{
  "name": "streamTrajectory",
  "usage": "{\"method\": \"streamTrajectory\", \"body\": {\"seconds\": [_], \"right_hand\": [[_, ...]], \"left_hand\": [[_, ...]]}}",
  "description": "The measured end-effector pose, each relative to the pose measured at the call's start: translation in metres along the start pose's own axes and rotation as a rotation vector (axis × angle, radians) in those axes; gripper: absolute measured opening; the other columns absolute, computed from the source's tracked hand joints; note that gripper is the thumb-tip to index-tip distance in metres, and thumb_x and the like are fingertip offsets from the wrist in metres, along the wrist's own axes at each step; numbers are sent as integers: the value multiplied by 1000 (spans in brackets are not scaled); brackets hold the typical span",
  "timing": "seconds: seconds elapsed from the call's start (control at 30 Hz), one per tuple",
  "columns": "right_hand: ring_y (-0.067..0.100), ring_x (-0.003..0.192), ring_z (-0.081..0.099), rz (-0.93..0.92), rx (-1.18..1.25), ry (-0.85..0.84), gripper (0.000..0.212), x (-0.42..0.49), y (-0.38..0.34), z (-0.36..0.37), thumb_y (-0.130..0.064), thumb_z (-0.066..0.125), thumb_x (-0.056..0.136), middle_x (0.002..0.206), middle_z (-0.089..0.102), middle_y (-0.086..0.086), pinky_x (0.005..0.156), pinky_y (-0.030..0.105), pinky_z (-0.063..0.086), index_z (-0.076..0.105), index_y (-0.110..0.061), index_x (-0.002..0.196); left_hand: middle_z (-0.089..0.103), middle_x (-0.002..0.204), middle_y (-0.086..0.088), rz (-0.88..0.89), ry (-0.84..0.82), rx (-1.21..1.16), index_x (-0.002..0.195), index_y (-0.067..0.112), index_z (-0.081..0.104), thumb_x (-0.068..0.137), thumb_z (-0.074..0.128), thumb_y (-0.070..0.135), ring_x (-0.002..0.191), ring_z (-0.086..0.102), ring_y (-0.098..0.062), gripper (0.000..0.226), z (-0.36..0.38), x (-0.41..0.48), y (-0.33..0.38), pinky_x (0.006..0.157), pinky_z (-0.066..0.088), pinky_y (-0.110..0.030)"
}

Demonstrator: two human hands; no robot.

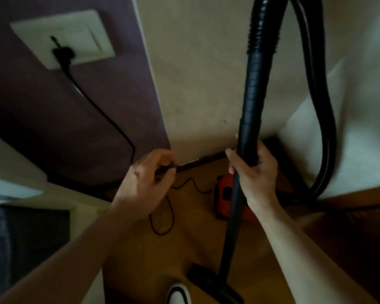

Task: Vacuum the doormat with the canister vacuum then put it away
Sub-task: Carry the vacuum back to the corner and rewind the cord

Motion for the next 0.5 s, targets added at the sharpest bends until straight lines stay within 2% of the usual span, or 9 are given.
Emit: {"method": "streamTrajectory", "body": {"seconds": [0.1,0.27,0.33,0.5], "right_hand": [[21,54,57,-33,-12,-33,17,4,-12,20,-8,72,90,64,57,2,58,29,50,61,-2,101],[23,56,55,-123,-33,-75,18,22,-33,41,-11,71,91,66,55,8,57,30,51,64,-10,108],[23,56,55,-158,-64,-80,18,27,-40,47,-13,72,91,65,55,7,56,30,51,65,-15,107],[21,56,54,-198,-31,-54,20,35,-46,58,-10,72,92,66,54,5,53,28,48,66,-23,104]], "left_hand": [[69,103,9,47,109,-6,112,17,63,91,59,26,95,65,1,24,-30,0,8,81,50,-9],[71,92,12,127,307,2,106,15,65,89,53,37,85,68,0,30,-72,-4,15,72,56,-20],[71,90,11,140,410,8,104,17,65,89,53,38,84,69,0,28,-86,-1,17,72,57,-25],[70,89,6,198,669,-12,99,12,66,90,57,30,85,67,-2,22,-114,10,24,78,54,-25]]}}
Point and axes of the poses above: each hand's wrist, its own x-axis towards the middle knuckle, its own z-axis out of the palm, y = z × x, the point moved 5 cm from there along x, towards the middle knuckle
